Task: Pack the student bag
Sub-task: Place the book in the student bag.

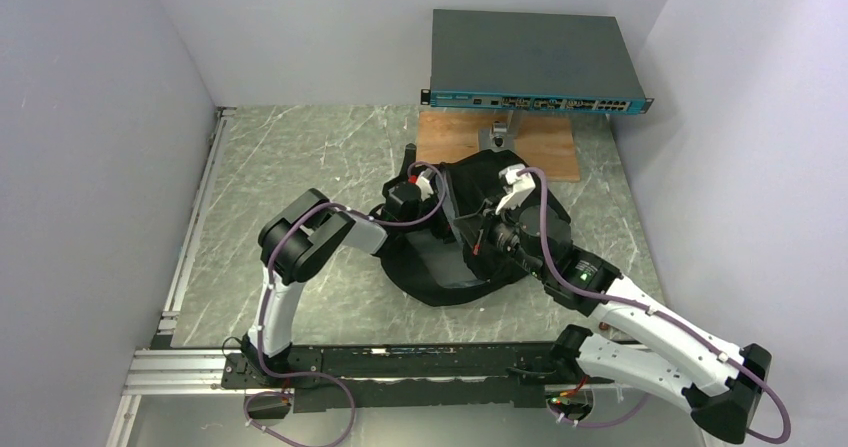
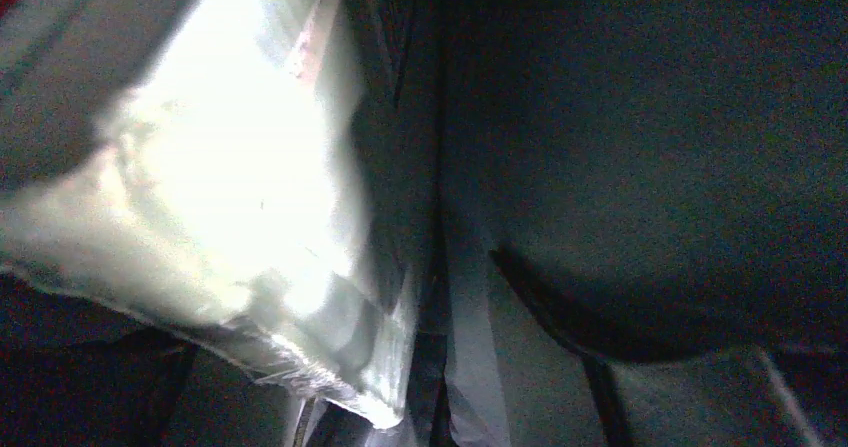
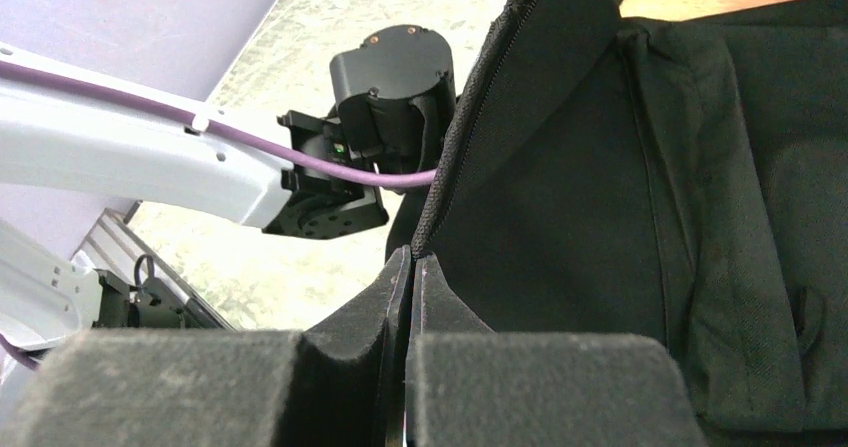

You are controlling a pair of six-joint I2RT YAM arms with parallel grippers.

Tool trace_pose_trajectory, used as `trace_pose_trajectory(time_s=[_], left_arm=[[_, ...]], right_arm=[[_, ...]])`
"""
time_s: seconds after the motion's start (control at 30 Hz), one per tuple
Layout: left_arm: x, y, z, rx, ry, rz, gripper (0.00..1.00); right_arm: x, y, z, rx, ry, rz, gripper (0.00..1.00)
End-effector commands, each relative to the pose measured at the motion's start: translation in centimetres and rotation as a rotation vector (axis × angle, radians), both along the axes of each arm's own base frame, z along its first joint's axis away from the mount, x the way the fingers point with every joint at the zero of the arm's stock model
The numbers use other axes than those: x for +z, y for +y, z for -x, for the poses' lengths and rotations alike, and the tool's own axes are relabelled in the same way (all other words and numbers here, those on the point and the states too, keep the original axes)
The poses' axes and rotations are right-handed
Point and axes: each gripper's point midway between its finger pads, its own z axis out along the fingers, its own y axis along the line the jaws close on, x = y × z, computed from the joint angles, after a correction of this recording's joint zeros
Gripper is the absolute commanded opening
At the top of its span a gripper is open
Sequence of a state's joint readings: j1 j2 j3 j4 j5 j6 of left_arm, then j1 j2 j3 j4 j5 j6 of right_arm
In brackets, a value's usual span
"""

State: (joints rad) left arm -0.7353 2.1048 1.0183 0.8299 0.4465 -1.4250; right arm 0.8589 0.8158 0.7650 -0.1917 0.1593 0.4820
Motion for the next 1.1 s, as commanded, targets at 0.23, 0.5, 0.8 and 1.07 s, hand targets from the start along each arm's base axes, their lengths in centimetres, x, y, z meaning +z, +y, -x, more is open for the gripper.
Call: trace_pose_trajectory(time_s=[0.23, 0.5, 0.8, 1.07], left_arm=[[3.1, 4.4, 2.1, -0.101, -0.097, -0.066, 0.99], [3.7, 7.2, 5.4, -0.135, -0.164, -0.110, 1.00], [2.5, 8.5, 6.3, -0.105, -0.179, -0.251, 0.72], [-0.9, 7.3, 4.2, -0.073, -0.174, -0.363, 0.50]], right_arm=[[-0.9, 0.0, 0.6, 0.023, -0.002, 0.019, 0.00], [-0.9, -0.4, 0.4, 0.012, -0.011, 0.036, 0.00], [-1.0, 0.1, 0.7, 0.031, 0.000, 0.022, 0.00], [-0.4, 0.3, 0.5, 0.037, -0.023, 0.011, 0.00]])
